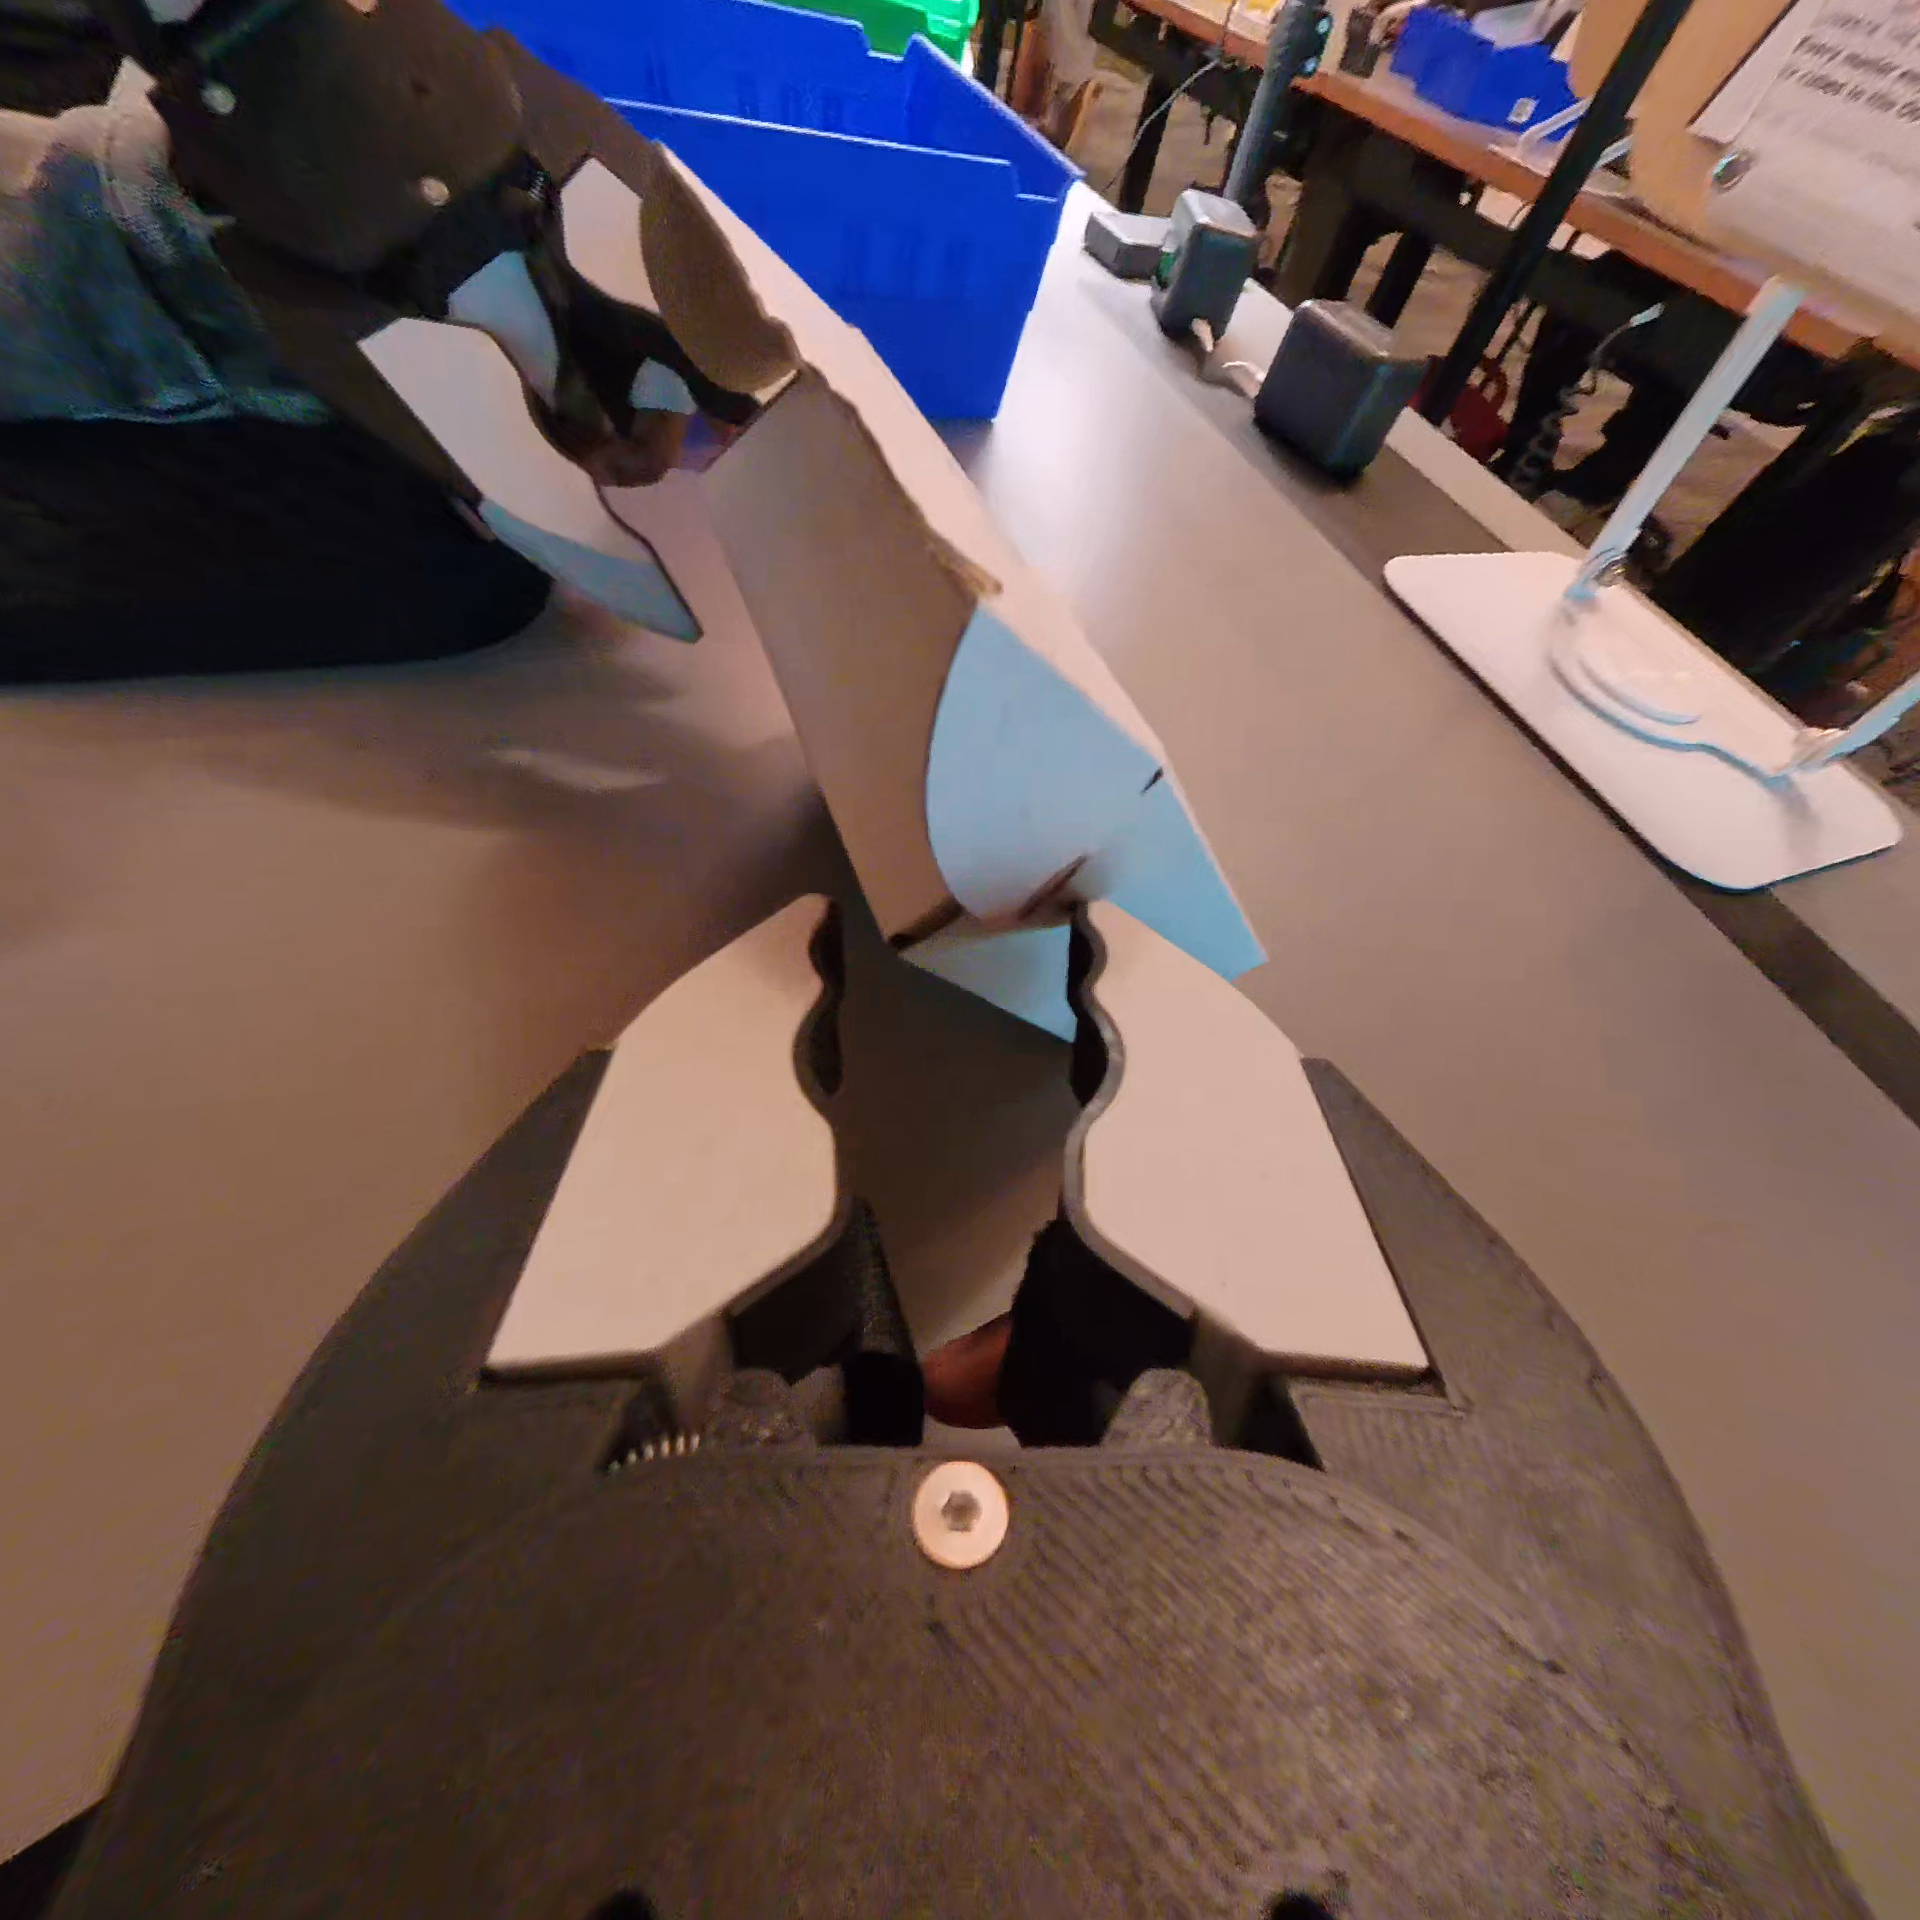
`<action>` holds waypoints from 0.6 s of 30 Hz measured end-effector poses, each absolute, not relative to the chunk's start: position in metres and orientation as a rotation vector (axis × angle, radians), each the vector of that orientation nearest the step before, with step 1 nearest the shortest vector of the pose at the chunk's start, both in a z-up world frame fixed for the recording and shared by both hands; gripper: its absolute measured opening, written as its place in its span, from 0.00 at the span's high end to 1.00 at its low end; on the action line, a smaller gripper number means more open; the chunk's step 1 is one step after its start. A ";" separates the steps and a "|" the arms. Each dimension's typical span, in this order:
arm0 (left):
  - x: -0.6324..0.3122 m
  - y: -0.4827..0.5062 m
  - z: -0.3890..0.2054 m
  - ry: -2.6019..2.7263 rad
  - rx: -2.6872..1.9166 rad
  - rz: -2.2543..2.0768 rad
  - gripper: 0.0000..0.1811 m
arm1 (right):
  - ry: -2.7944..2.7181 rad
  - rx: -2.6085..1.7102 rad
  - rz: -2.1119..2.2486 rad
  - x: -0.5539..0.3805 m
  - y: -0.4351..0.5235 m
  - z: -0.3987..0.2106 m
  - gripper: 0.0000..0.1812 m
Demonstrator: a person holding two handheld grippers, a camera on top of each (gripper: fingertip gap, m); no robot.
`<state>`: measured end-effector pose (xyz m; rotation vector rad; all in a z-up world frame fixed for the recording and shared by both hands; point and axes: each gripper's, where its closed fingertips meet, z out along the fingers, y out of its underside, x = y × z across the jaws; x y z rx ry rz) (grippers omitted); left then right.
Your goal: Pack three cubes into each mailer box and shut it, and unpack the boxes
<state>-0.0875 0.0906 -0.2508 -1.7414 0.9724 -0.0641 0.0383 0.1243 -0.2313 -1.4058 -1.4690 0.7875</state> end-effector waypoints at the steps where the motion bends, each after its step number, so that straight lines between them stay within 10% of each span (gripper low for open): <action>1: -0.089 0.092 -0.249 0.952 -1.741 -0.043 0.76 | -1.459 -1.406 0.770 0.038 0.126 -0.231 0.80; 12: -0.086 0.085 -0.239 0.866 -1.751 -0.216 0.85 | -1.390 -1.434 0.855 0.042 0.127 -0.222 0.83; 18: -0.084 0.087 -0.240 0.892 -1.734 -0.188 0.64 | -1.380 -1.388 0.733 0.043 0.135 -0.220 0.71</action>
